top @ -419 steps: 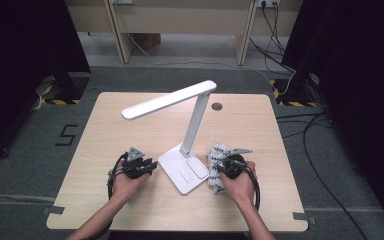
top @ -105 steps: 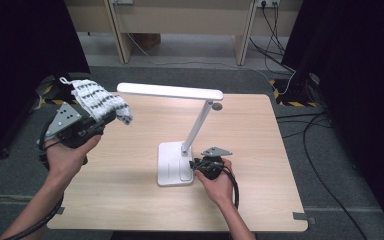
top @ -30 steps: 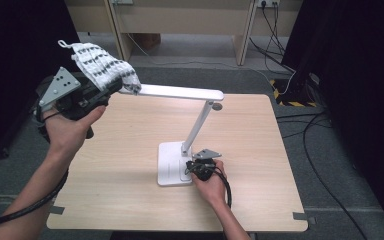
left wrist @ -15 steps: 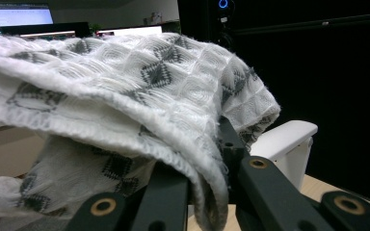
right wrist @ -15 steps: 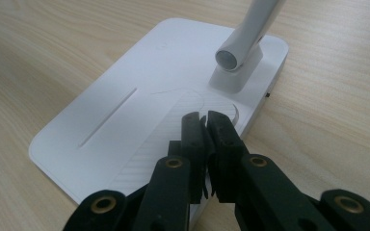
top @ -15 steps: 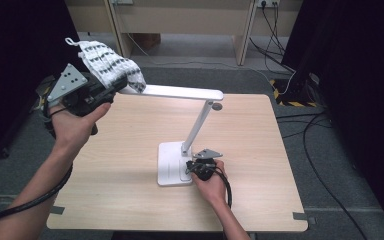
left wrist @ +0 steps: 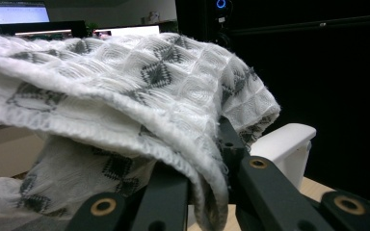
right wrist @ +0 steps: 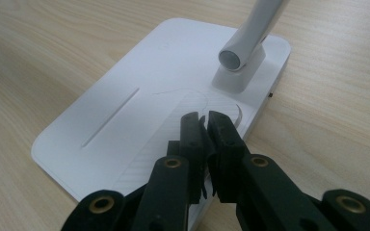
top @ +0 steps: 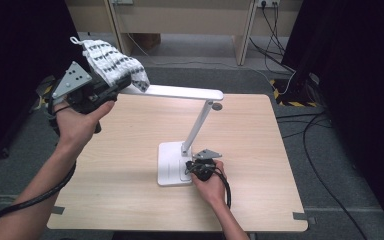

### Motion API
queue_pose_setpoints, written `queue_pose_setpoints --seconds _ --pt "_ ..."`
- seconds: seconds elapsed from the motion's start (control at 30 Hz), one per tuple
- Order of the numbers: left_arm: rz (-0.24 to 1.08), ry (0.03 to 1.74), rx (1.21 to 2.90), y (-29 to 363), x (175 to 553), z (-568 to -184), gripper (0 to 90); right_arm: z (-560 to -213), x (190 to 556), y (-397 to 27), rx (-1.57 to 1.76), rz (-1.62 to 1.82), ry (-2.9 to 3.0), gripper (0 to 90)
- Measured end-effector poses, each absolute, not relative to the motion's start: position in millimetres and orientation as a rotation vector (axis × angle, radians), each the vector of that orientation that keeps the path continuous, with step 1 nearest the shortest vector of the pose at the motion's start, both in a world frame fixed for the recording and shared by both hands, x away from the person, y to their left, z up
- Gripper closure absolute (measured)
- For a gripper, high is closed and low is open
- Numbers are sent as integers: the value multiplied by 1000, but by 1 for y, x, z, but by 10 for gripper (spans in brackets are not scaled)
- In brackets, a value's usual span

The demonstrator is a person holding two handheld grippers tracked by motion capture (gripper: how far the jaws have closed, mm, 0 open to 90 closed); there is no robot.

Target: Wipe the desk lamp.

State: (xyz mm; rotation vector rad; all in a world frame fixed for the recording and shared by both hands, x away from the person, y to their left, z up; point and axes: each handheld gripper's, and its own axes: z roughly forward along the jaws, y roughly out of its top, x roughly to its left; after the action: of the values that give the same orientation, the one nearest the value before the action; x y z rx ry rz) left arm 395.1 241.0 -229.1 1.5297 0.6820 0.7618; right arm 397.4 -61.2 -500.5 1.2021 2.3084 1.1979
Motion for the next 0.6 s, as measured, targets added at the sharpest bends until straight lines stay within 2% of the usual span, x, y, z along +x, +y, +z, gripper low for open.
queue_pose_setpoints --seconds 0.6 --pt "782 723 1528 247 401 -236 846 -500 398 -61 1184 1188 2314 857"
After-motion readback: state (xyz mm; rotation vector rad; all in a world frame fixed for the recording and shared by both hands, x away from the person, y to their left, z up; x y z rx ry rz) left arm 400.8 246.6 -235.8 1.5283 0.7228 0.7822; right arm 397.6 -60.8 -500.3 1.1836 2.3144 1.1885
